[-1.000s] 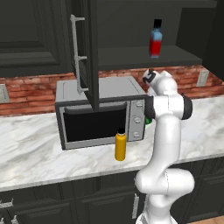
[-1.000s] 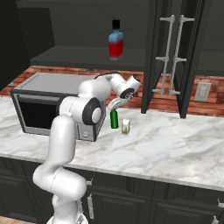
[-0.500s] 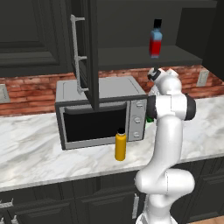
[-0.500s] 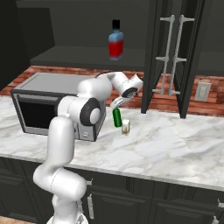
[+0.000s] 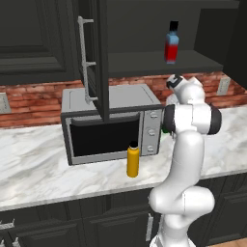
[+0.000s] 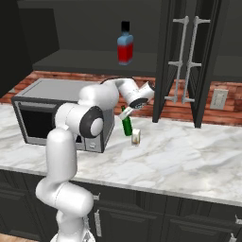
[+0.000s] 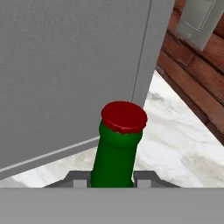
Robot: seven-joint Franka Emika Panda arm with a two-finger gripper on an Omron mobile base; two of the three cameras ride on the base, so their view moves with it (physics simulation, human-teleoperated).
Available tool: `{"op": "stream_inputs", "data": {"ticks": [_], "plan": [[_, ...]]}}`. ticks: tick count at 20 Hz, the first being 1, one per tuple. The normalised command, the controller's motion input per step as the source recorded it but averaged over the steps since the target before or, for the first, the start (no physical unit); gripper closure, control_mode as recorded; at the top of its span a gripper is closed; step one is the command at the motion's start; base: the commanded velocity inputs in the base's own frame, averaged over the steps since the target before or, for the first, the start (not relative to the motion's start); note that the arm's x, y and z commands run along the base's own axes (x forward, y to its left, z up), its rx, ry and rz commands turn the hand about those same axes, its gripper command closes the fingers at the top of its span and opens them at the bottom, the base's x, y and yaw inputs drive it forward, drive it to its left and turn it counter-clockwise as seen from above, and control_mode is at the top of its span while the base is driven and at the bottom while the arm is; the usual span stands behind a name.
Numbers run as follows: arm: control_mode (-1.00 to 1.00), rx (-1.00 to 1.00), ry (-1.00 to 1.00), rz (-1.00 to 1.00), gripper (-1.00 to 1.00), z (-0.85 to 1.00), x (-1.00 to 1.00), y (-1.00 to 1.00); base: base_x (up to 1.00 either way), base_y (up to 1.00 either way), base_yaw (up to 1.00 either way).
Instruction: Sort all alcoholic drinks to one cabinet, and non-alcoholic drinks to the other.
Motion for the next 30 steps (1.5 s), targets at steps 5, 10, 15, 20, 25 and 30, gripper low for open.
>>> {"op": "stream_inputs", "data": {"ticks": [5,10,15,20,25,30], "plan": [[-1.00,0.00,-0.09,-0.02,1.00,0.26,-0.19,-0.05,0.00,0.00,0.00],[-1.00,0.01,-0.07,-0.03,1.00,0.35,-0.14,-0.10,0.00,0.00,0.00],[-1.00,0.01,-0.07,-0.02,1.00,0.36,-0.12,-0.10,0.00,0.00,0.00],[-1.00,0.02,-0.08,-0.03,1.00,0.38,-0.12,-0.06,0.00,0.00,0.00],[-1.00,0.02,-0.07,-0.05,1.00,0.42,-0.10,-0.06,0.00,0.00,0.00],[-1.00,0.02,-0.03,-0.09,1.00,0.35,-0.03,0.00,0.00,0.00,0.00]]}}
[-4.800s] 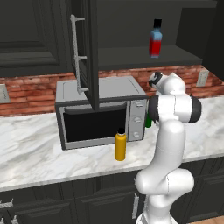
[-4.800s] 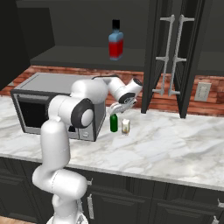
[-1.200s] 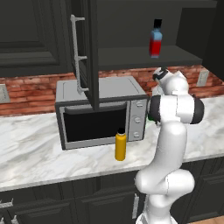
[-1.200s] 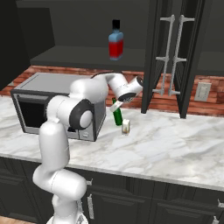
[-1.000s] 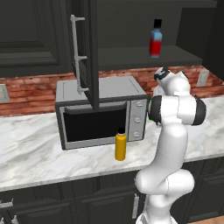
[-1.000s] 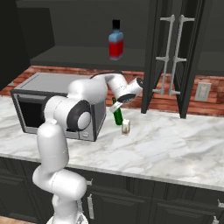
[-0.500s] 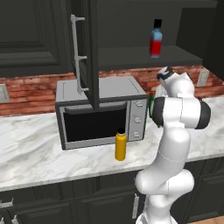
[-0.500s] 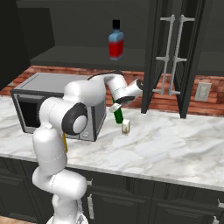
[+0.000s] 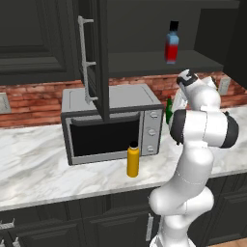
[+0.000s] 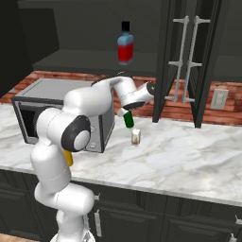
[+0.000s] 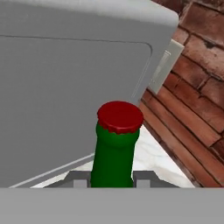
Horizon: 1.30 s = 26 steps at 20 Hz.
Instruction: Sort all alcoholic drinks to one cabinet, and non-alcoholic drinks to the other.
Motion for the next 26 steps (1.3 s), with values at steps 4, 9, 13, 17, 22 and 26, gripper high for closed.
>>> {"op": "stream_inputs", "data": {"ticks": [4,9,13,17,22,26], "plan": [[-1.00,0.03,0.00,-0.09,1.00,0.16,0.00,-0.02,0.00,0.00,0.00],[-1.00,0.03,0.00,-0.11,1.00,0.04,-0.03,-0.07,0.00,0.00,0.00],[-1.00,0.03,0.00,-0.11,1.00,0.08,-0.12,-0.09,0.00,0.00,0.00],[-1.00,0.01,0.00,-0.11,1.00,0.14,-0.13,-0.05,0.00,0.00,0.00],[-1.00,0.01,0.00,-0.12,1.00,0.14,-0.15,-0.04,0.00,0.00,0.00],[-1.00,0.02,0.00,-0.12,1.00,0.12,-0.16,-0.03,0.00,0.00,0.00]]}}
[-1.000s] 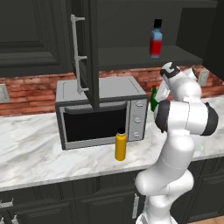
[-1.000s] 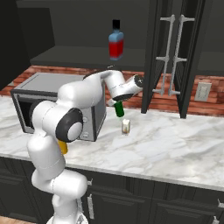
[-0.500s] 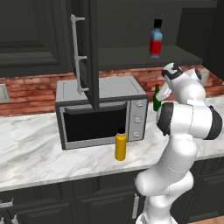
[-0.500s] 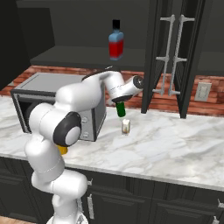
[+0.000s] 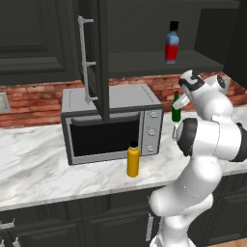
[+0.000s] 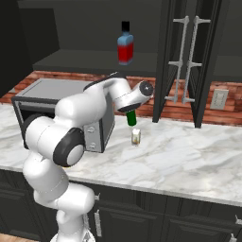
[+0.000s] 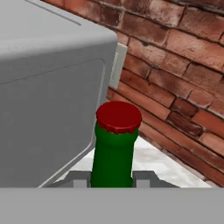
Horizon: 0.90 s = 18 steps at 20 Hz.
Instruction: Sort all alcoholic drinks to one cabinet, and non-alcoholic drinks to the other.
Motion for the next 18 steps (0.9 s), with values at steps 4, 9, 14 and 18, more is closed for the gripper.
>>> {"op": "stream_inputs", "data": {"ticks": [4,9,14,18], "plan": [[-1.00,0.01,0.00,-0.12,1.00,0.12,-0.16,-0.02,0.00,0.00,0.00],[-1.00,0.01,0.00,-0.11,1.00,0.14,-0.15,0.00,0.00,0.00,0.00],[-1.00,0.00,-0.02,-0.11,1.00,0.14,-0.13,0.00,0.00,0.00,0.00],[-1.00,0.00,-0.02,-0.11,1.00,0.11,-0.16,0.00,0.00,0.00,0.00]]}}
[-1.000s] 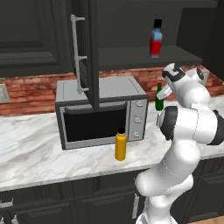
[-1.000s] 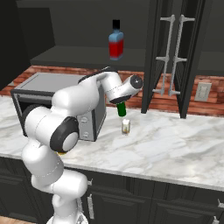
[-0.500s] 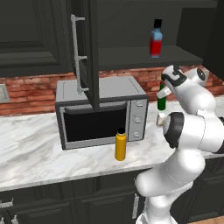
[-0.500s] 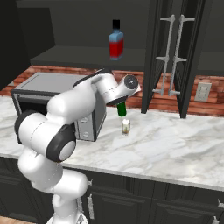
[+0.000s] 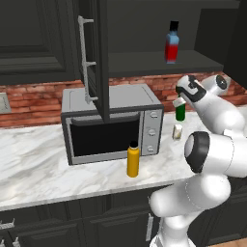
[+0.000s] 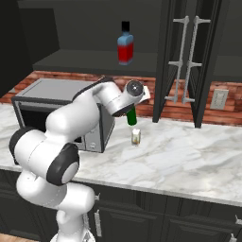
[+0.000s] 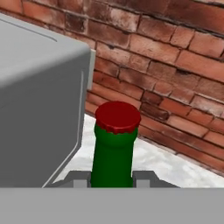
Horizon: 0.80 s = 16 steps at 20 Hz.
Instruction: Sort all alcoholic drinks to one cabinet, and non-alcoholic drinks to the other.
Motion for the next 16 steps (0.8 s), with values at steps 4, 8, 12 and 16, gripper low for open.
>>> {"op": "stream_inputs", "data": {"ticks": [4,8,12,16], "plan": [[-1.00,0.00,-0.01,-0.12,1.00,0.10,-0.17,0.00,0.00,0.00,0.00],[-1.00,0.00,-0.01,-0.12,1.00,0.11,-0.18,0.00,0.00,0.00,0.00],[-1.00,0.00,-0.01,-0.11,1.00,0.16,-0.16,0.00,0.00,0.00,0.00],[-1.00,0.02,-0.01,-0.09,1.00,0.20,-0.15,0.00,0.00,0.00,0.00]]}}
